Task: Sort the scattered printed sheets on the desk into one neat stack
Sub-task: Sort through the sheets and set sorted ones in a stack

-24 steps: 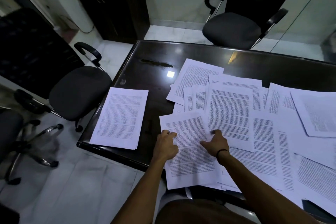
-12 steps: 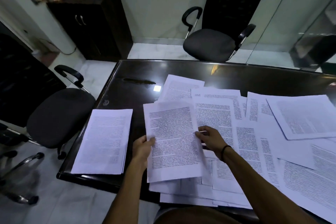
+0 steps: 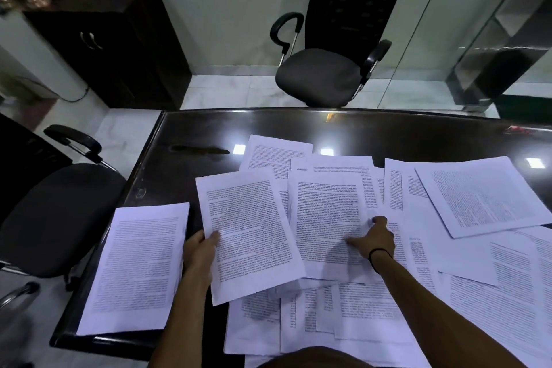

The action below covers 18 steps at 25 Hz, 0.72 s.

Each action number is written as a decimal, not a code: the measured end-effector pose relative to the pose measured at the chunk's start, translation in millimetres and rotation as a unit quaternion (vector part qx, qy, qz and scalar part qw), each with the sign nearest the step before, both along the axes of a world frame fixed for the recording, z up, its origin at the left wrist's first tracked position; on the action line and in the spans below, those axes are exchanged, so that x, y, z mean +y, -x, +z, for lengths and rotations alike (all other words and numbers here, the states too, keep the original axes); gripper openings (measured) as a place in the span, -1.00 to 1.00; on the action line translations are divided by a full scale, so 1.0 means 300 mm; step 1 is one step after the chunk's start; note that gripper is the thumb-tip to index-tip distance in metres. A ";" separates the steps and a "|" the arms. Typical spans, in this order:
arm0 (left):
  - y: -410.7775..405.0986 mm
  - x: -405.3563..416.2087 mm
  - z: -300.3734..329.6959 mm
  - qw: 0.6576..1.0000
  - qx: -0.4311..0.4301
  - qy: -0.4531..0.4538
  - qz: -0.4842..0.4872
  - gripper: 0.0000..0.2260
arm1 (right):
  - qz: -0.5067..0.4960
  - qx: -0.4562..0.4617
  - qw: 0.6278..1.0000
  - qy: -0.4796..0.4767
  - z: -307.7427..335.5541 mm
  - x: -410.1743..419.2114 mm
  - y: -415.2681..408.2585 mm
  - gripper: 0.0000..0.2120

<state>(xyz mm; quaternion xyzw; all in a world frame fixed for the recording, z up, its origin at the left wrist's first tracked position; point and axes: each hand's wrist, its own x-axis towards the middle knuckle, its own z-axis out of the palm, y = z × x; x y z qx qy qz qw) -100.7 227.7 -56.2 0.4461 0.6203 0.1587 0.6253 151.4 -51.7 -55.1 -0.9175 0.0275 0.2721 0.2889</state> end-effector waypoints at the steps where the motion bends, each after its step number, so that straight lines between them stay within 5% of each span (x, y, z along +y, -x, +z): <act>1: -0.010 -0.002 0.011 1.000 0.003 -0.008 -0.004 -0.78 | 0.022 0.003 1.000 -0.007 -0.009 -0.007 -0.014 -0.26; 6: -0.014 0.019 0.081 0.985 0.099 -0.142 -0.023 -0.95 | 0.037 0.073 0.983 -0.167 -0.013 -0.049 -0.070 -0.77; 11: 0.005 0.095 0.169 0.956 0.152 -0.250 -0.005 -0.88 | 0.048 0.136 0.941 -0.306 0.127 -0.041 -0.105 -0.76; 15: -0.043 0.060 0.260 0.973 0.074 -0.199 -0.092 -0.86 | 0.104 0.198 0.906 -0.358 0.182 0.053 -0.046 -0.78; 18: -0.099 -0.033 0.308 0.988 -0.078 -0.046 -0.127 -0.84 | 0.127 0.117 0.929 -0.326 0.179 0.138 0.022 -0.82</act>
